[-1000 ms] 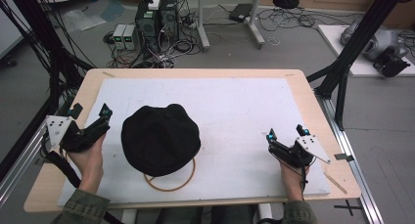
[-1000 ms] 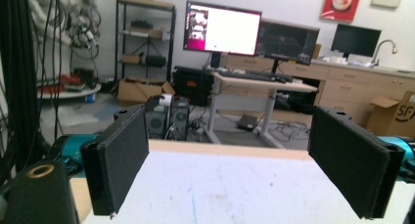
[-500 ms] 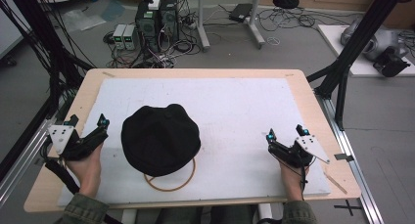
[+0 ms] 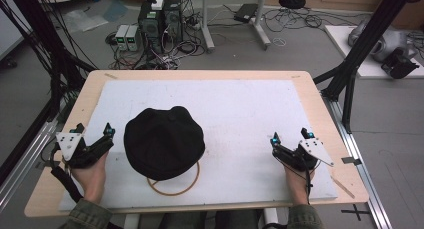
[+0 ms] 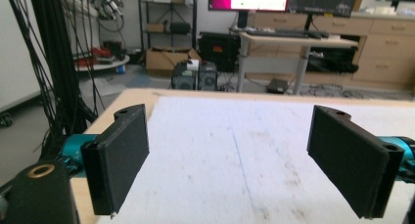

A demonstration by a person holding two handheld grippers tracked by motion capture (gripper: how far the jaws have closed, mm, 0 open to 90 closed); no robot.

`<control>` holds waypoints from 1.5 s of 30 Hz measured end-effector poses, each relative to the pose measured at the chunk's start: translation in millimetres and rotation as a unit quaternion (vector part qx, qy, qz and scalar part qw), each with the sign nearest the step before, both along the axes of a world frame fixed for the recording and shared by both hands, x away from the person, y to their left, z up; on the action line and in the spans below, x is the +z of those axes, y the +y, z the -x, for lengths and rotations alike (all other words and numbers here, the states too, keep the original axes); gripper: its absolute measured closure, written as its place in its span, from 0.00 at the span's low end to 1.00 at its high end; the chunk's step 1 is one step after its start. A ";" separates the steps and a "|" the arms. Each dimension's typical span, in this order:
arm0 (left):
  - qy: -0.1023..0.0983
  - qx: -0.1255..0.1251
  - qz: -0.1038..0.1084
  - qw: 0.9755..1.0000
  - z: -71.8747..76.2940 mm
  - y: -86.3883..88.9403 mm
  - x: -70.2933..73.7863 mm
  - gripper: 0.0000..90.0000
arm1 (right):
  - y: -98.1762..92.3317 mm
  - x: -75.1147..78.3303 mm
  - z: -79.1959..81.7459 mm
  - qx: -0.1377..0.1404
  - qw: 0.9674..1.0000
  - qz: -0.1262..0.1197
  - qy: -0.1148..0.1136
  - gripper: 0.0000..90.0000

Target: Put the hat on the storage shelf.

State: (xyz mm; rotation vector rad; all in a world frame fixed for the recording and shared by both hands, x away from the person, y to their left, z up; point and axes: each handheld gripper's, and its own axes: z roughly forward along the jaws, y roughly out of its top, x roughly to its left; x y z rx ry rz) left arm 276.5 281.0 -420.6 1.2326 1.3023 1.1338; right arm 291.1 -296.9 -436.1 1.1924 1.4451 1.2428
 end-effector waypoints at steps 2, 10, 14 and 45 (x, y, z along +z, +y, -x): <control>0.009 -0.005 -0.001 1.000 -0.8 -1.1 -1.7 0.18 | 0.6 -0.4 0.1 0.000 1.000 0.002 0.001 0.05; 0.034 -0.007 -0.004 0.999 -3.3 -5.1 -10.9 0.18 | 1.5 -3.0 0.4 0.001 1.000 0.005 0.006 0.05; 0.049 -0.011 0.002 0.999 -4.8 -7.0 -15.9 0.18 | 2.1 -4.7 -0.3 0.001 1.000 0.008 0.008 0.05; 0.051 -0.031 0.006 0.998 -5.5 -8.8 -22.8 0.19 | 5.4 -8.2 -1.8 0.004 1.000 0.020 0.020 0.05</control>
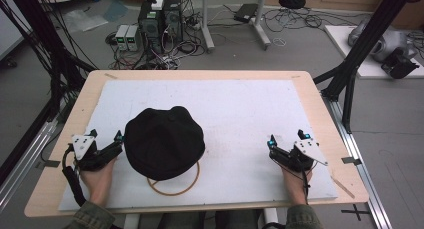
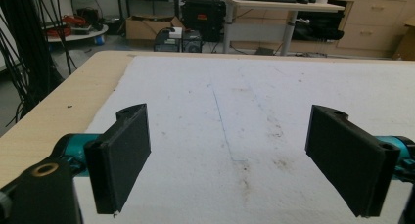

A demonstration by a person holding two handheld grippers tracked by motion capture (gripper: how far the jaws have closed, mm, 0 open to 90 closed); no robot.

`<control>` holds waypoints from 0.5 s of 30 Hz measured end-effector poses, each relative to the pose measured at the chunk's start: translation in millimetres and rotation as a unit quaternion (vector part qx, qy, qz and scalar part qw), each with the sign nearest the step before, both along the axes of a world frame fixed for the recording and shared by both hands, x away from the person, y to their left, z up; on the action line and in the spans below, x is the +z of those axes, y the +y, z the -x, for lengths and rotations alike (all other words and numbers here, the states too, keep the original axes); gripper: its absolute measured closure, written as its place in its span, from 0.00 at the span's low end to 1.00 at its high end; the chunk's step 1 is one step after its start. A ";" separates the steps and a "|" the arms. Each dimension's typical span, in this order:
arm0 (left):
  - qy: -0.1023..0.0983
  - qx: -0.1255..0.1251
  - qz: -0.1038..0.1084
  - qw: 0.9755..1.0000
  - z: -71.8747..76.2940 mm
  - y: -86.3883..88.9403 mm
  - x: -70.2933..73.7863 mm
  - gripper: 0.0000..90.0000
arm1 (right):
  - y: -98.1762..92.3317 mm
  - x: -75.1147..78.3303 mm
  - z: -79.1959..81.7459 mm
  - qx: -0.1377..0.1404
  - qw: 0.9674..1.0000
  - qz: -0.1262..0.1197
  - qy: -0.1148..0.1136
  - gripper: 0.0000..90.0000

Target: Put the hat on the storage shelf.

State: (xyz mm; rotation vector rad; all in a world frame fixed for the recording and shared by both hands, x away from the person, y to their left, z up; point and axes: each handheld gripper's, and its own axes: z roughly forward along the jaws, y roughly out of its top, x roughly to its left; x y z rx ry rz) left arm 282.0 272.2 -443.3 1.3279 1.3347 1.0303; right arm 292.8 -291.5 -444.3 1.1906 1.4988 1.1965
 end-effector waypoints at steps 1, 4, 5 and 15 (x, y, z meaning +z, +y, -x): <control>0.000 0.000 0.000 1.000 0.0 0.0 0.0 0.19 | 0.0 0.0 0.0 0.000 1.000 0.000 0.000 0.05; 0.003 0.000 0.001 1.000 -0.4 0.3 -0.5 0.19 | -0.8 -0.4 0.5 0.000 1.000 -0.001 0.002 0.05; 0.004 0.001 0.002 1.000 -0.6 0.5 -0.6 0.19 | -0.8 -0.4 0.5 0.000 1.000 -0.001 0.002 0.05; 0.012 -0.011 0.009 1.000 -1.6 0.0 -0.9 0.21 | -1.8 -1.3 0.6 0.003 1.000 0.000 0.006 0.05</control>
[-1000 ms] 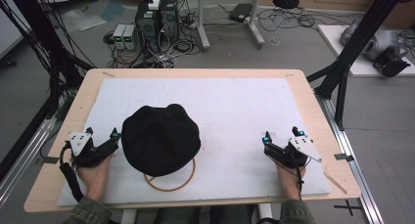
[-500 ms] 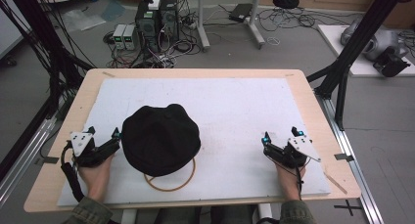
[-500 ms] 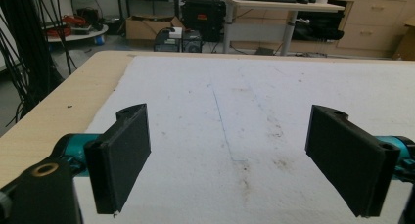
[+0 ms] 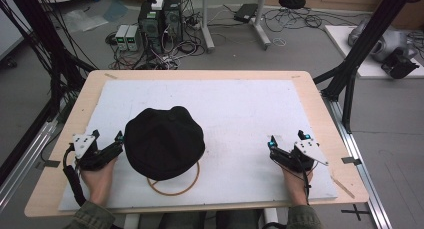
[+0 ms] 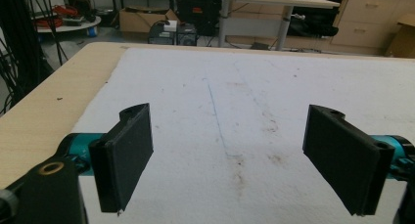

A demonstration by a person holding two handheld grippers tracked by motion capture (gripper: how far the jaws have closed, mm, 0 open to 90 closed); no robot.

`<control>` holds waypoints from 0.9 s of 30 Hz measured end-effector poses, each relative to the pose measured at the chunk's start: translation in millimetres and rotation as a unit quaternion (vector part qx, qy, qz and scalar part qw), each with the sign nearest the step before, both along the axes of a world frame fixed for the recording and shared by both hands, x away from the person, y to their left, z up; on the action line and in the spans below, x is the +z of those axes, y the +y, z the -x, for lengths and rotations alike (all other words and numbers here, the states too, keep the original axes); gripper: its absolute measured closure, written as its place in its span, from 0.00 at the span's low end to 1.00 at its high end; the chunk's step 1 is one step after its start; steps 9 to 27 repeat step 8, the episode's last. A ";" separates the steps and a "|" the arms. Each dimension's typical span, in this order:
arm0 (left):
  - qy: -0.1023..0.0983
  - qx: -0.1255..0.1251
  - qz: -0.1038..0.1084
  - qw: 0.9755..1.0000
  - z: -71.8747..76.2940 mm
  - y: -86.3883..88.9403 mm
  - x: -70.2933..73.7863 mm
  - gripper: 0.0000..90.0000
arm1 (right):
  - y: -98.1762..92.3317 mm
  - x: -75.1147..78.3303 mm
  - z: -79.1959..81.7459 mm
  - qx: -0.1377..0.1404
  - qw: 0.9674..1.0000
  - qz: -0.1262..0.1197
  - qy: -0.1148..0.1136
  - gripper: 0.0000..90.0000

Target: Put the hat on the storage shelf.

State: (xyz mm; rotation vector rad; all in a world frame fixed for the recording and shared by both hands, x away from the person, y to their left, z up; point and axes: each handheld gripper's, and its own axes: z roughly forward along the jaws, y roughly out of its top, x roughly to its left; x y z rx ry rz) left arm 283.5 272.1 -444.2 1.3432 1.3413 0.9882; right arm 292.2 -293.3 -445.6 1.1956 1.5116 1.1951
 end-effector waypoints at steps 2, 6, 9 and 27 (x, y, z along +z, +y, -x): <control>-0.004 -0.003 0.002 1.000 -0.1 -0.2 0.5 0.21 | -0.5 0.0 -0.4 0.002 1.000 0.002 0.000 0.05; -0.001 -0.009 0.000 1.000 -0.4 1.4 1.9 0.20 | -2.5 1.0 -1.6 0.006 1.000 -0.009 0.005 0.04; 0.004 -0.019 0.002 1.000 -1.4 2.0 3.3 0.20 | -5.9 1.7 -3.7 0.022 0.999 -0.029 0.015 0.04; 0.004 -0.019 0.002 1.000 -1.4 2.0 3.3 0.20 | -5.9 1.7 -3.7 0.022 0.999 -0.029 0.015 0.04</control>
